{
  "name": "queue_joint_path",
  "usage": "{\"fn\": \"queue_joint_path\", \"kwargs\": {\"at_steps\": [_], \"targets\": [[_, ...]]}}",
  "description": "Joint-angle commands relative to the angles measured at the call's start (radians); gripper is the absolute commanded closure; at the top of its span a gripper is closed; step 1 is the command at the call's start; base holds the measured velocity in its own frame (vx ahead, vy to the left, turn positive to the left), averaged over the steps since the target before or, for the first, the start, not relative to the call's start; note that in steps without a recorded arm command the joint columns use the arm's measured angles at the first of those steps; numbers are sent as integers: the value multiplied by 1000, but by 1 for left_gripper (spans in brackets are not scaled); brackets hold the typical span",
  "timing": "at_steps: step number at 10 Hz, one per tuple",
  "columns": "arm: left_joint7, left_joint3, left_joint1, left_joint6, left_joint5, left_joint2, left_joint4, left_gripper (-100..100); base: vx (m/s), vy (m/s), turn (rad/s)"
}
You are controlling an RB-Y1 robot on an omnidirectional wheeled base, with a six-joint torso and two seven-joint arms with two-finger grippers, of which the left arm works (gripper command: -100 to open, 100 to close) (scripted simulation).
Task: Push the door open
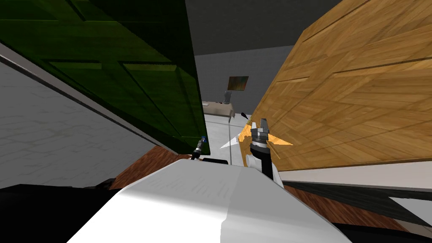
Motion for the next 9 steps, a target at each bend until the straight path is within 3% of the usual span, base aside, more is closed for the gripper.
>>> {"fn": "queue_joint_path", "kwargs": {"at_steps": [1, 4, 5, 9], "targets": [[-6, 32, -6, -7, 13, 15, 3, 100, 193, -64, 64], [-15, 65, -11, -6, 27, 21, 8, 100, 172, -48, 86], [-9, 57, -8, -5, 30, 16, 7, -100, -67, -104, 130], [-10, 63, 10, -3, 40, 0, -14, -100, -198, -101, 59]]}}
